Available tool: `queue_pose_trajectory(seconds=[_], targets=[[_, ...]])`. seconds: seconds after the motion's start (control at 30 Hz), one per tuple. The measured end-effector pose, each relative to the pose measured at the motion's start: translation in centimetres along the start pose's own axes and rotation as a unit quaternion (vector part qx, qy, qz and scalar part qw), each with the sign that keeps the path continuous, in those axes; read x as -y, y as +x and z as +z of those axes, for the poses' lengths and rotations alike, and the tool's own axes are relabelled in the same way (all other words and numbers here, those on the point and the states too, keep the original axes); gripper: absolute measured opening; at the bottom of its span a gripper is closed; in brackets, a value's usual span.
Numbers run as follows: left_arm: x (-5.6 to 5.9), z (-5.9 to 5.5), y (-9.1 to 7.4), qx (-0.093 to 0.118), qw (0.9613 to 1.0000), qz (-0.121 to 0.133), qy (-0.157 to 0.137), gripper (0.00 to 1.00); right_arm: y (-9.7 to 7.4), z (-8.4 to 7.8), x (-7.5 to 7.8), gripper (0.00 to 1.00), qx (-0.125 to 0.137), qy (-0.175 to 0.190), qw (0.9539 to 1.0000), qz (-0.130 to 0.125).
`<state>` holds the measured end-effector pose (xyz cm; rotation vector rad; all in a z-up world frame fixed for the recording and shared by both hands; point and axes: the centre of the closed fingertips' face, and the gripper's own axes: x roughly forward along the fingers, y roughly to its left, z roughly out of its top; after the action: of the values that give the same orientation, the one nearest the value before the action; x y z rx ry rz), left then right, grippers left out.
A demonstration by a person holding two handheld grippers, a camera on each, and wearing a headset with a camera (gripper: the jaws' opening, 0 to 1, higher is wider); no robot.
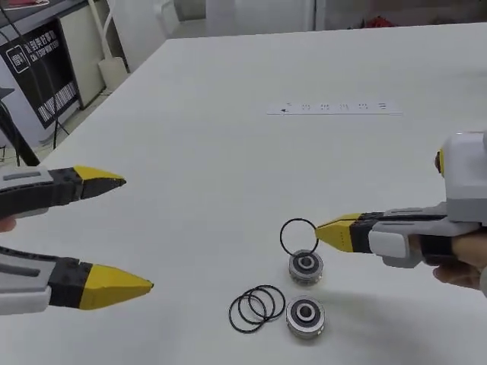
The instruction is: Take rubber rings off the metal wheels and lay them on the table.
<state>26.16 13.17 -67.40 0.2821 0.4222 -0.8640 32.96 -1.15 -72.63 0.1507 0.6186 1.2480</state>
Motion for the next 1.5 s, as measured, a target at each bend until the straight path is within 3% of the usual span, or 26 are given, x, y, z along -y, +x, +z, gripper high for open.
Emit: queue_pose_trajectory(seconds=[0.13,0.53,1.17,1.5], targets=[[0.1,-1.0,-0.4,-0.003,0.9998,0.009,-0.015,0.87,0.5,0.0,-0.7,0.00,-0.004,-0.003,0.9999,0.009],[0.4,-2.5,-0.9,0.004,0.9987,0.021,-0.047,0.98,1.9,-1.1,-2.5,0.00,-0.031,-0.009,0.9989,0.035],[1.5,-3.4,-0.5,0.009,0.9976,0.011,-0.068,1.00,3.7,-3.3,-3.7,0.00,-0.075,-0.013,0.9952,0.062],[2.0,-3.8,-0.4,0.008,0.9970,0.009,-0.076,1.00,4.6,-5.0,-3.4,0.00,-0.099,-0.009,0.9927,0.068]])
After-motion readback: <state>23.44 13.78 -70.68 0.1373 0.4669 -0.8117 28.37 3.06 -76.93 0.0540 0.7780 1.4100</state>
